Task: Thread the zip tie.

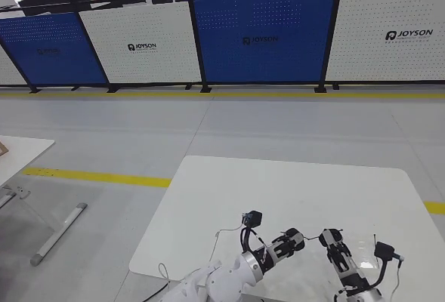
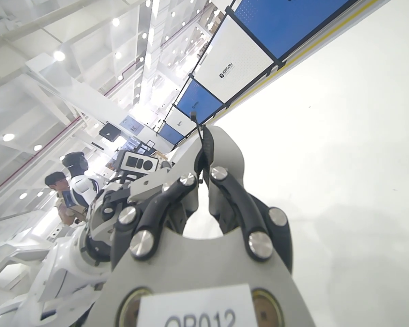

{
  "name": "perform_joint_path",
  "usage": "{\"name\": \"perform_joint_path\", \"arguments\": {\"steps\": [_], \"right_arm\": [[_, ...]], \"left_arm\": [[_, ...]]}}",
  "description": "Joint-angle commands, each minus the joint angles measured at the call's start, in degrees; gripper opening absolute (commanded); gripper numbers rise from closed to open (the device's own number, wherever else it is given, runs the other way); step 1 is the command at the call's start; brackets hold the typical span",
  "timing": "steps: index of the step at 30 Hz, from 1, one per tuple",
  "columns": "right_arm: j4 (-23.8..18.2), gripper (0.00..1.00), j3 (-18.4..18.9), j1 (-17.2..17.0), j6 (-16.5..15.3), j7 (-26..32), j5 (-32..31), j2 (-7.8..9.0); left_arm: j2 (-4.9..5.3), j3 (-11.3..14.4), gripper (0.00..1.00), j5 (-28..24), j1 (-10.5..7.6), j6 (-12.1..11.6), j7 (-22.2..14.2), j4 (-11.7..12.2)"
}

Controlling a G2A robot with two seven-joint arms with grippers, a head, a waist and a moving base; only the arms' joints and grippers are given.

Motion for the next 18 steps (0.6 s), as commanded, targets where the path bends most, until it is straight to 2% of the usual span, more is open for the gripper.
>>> {"name": "perform_joint_path", "arguments": {"steps": [1, 9, 18], "right_arm": [[0.09, 0.00, 0.06, -0.06, 0.00, -0.28, -0.21, 0.01], [0.03, 0.00, 0.11, -0.22, 0.00, -1.35, -1.34, 0.02], [-0.46, 0.00, -0.15, -0.66, 0.00, -1.98, -2.29, 0.04]], "left_arm": [[-0.04, 0.02, 0.33, 0.41, 0.08, 0.18, 0.26, -0.11], [-0.17, 0.75, 0.31, 3.73, 0.34, 2.15, 1.12, -0.88], [-0.58, 1.61, 0.26, 4.20, -0.09, 3.14, 0.64, -0.59]]}}
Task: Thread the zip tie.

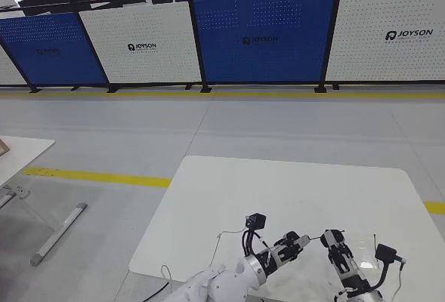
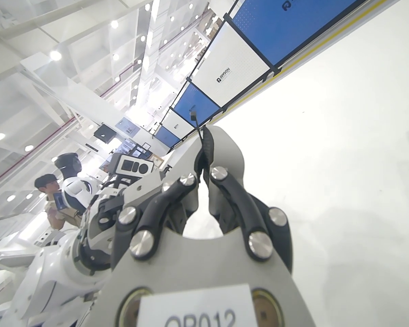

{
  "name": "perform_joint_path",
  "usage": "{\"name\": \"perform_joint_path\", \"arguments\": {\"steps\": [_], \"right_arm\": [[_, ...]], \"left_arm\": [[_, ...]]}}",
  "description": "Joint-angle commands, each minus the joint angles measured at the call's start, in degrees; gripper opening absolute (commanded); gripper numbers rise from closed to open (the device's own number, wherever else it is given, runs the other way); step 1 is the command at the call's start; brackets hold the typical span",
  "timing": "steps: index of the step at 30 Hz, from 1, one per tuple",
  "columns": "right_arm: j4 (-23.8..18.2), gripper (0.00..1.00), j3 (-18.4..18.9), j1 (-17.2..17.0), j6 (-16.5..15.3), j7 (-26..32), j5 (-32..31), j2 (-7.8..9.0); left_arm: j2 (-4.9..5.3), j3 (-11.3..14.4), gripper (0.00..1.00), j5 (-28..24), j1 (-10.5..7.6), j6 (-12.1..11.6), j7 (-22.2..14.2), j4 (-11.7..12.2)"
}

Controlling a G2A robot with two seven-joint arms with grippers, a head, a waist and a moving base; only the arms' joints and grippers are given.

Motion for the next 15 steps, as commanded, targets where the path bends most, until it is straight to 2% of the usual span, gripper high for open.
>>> {"name": "perform_joint_path", "arguments": {"steps": [1, 7, 15], "right_arm": [[-0.02, 0.00, -0.05, 0.01, 0.00, -0.01, -0.03, 0.00], [0.04, 0.00, -0.19, 0.11, 0.00, 0.01, 0.33, 0.04], [-0.08, 0.00, -0.26, 0.05, 0.00, -0.15, 0.40, 0.14]], "left_arm": [[-0.09, 0.17, 0.25, 0.06, -0.15, 0.18, -0.11, 0.07], [-0.36, 0.45, 0.22, -0.06, -0.59, 0.63, -0.39, 0.38], [-0.65, 0.51, 0.13, -0.41, -0.86, 1.07, -0.36, 0.81]]}}
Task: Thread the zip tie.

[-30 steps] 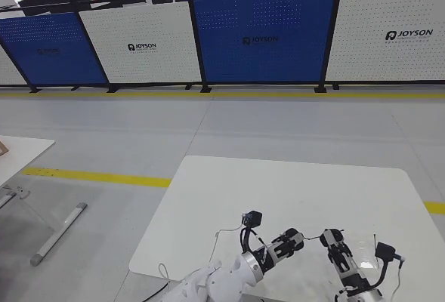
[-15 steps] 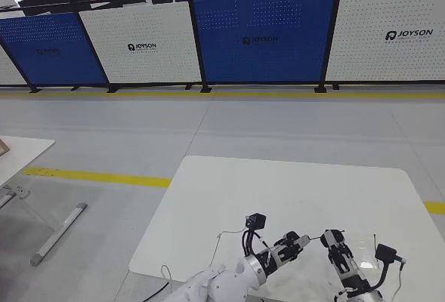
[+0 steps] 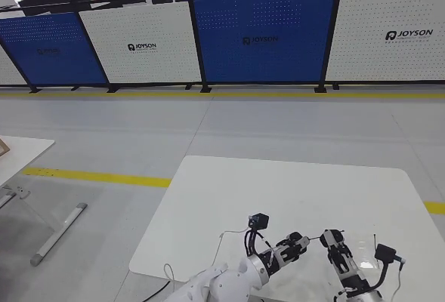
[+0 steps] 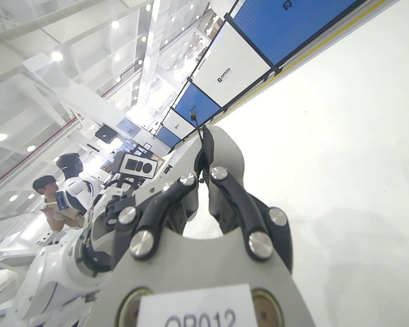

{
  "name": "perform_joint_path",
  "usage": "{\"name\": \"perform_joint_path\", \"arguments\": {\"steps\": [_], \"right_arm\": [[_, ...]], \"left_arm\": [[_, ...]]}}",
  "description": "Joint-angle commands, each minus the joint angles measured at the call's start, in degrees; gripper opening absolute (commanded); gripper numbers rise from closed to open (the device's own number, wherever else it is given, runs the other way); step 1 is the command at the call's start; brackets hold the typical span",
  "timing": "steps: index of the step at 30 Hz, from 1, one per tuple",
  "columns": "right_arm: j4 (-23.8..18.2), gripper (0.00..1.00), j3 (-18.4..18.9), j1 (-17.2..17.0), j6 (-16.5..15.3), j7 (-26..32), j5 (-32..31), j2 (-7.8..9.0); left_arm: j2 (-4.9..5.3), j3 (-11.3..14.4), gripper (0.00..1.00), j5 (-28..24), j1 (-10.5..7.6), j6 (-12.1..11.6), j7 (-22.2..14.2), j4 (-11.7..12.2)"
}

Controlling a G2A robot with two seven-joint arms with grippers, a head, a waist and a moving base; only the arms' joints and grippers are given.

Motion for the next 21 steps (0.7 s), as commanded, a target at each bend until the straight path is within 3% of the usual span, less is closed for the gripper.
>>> {"name": "perform_joint_path", "arguments": {"steps": [1, 4, 21], "right_arm": [[-0.08, 0.00, -0.01, -0.05, 0.00, -0.04, -0.04, 0.03], [-0.15, 0.00, -0.03, -0.09, 0.00, -0.09, -0.12, 0.08], [-0.40, 0.00, -0.46, -0.04, 0.00, 1.09, -0.25, 0.40]], "left_arm": [[-0.06, -0.07, 0.11, -0.15, -0.03, 0.00, 0.10, 0.11], [-0.11, -0.19, 0.00, -0.25, 0.00, -0.06, 0.16, 0.18], [-0.12, -0.54, 0.00, 0.45, 0.54, -1.68, -1.50, -0.42]]}}
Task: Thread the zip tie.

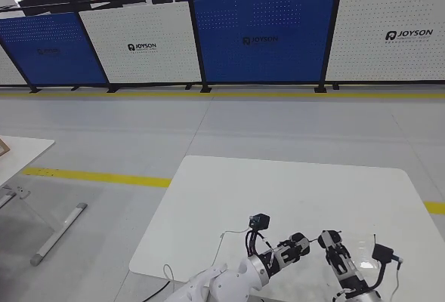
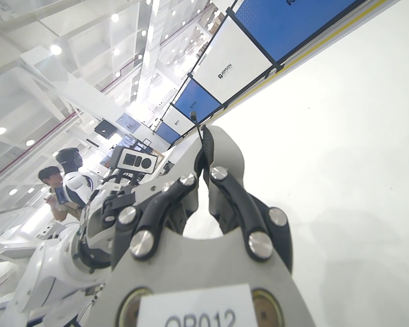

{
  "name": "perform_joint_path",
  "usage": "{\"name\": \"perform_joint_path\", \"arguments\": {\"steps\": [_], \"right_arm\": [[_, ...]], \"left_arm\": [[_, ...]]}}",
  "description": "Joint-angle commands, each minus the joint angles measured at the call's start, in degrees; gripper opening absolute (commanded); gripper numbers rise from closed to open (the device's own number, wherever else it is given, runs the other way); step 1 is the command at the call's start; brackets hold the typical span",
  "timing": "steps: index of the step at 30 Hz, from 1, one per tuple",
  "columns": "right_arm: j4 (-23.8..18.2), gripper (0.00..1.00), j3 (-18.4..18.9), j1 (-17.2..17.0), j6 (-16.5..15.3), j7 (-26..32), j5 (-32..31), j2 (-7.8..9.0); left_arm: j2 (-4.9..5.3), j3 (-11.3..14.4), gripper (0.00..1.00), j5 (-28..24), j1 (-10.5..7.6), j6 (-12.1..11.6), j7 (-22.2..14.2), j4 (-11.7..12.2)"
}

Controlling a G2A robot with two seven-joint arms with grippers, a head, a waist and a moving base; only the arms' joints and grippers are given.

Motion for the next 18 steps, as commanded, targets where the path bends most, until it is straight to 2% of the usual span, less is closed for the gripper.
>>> {"name": "perform_joint_path", "arguments": {"steps": [1, 8, 15, 17, 18], "right_arm": [[-0.02, 0.00, -0.03, 0.03, 0.00, 0.35, 0.25, 0.05], [-0.26, 0.00, -0.15, 0.49, 0.00, 3.48, 2.46, 0.37], [-0.40, 0.00, 0.12, 0.50, 0.00, 3.85, 3.54, 0.62], [-0.47, 0.37, 0.24, 0.47, 0.00, 3.96, 3.78, 0.67], [-0.51, 0.42, 0.29, 0.44, 0.00, 3.96, 3.84, 0.70]], "left_arm": [[0.00, -0.01, 0.00, 0.10, 0.04, -0.08, -0.22, -0.04], [-0.03, -0.13, 0.00, 0.30, 0.09, -0.13, -0.54, -0.30], [-0.09, -0.39, 0.00, 0.37, 0.17, 0.15, -0.37, -0.53], [-0.11, -0.50, 0.00, 0.33, 0.19, 0.38, -0.28, -0.51], [-0.12, -0.56, 0.00, 0.27, 0.19, 0.51, -0.26, -0.48]]}}
